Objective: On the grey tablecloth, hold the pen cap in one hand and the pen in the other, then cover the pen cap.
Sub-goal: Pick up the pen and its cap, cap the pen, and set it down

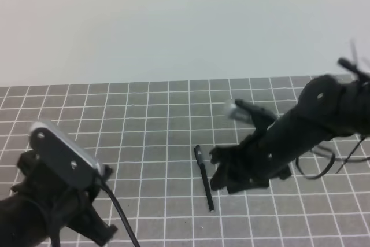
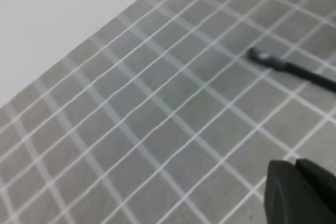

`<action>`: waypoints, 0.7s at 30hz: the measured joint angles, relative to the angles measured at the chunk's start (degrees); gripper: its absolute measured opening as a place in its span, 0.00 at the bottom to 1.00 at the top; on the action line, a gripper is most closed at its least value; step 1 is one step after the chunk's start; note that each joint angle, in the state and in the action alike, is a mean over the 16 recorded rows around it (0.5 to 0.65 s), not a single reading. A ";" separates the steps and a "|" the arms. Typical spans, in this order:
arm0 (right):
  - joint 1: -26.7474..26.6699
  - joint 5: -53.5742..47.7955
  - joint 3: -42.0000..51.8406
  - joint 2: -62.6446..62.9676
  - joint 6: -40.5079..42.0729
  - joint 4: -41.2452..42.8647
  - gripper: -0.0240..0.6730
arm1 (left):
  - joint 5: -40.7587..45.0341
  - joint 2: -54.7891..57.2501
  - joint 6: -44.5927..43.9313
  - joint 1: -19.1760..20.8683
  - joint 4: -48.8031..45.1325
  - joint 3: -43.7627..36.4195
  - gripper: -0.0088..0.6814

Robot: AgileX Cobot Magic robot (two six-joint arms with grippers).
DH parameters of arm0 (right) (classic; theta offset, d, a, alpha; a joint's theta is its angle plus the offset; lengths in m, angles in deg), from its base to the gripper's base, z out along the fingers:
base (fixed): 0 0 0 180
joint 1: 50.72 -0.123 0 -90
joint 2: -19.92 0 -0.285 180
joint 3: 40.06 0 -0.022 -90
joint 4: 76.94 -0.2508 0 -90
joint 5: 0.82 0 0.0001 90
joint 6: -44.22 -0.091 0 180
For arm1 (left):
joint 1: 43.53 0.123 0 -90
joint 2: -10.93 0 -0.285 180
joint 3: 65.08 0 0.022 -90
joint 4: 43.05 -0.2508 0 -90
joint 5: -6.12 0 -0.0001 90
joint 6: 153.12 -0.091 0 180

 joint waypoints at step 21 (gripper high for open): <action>-0.52 11.13 16.41 43.22 10.90 15.39 0.04 | -2.28 -24.84 -7.24 0.01 0.99 -0.03 0.01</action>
